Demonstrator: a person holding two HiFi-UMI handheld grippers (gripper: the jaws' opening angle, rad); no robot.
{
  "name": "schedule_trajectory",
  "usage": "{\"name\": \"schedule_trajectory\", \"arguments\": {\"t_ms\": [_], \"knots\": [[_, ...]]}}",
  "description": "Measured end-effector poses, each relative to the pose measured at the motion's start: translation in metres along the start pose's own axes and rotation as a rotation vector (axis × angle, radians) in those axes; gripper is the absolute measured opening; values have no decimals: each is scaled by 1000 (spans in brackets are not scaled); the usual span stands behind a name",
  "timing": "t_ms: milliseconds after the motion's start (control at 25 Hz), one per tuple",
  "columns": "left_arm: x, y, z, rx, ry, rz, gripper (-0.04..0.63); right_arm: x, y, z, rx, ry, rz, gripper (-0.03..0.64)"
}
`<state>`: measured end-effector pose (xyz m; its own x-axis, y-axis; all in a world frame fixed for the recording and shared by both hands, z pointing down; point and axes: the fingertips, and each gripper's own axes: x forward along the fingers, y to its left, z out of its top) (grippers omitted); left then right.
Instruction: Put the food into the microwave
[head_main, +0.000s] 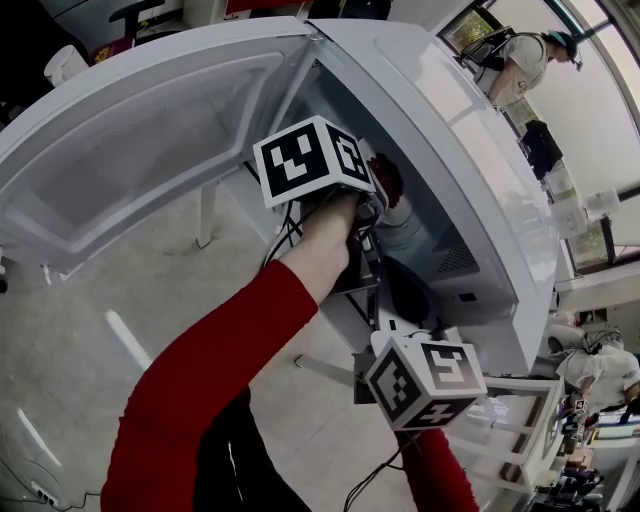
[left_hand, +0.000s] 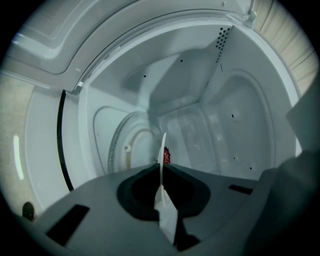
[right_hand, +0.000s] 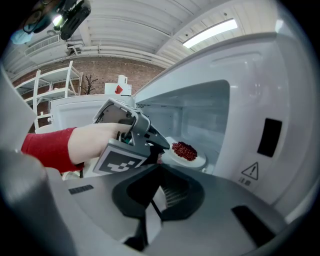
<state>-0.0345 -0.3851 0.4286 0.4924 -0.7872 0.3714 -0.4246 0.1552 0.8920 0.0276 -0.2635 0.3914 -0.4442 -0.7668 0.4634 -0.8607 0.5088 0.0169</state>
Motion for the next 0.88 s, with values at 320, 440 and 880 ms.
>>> {"name": "schedule_trajectory", "arguments": {"t_ms": [320,440,880], "knots": [[4,1,6,101,27,69,25,2,-3,1,4,11,-1,12],[5,0,7,152,34,95,25,2,-4,1,12,16,2,14],[3,8,12,349,52,178,57,4,-2,1,27,15,18,14]]}}
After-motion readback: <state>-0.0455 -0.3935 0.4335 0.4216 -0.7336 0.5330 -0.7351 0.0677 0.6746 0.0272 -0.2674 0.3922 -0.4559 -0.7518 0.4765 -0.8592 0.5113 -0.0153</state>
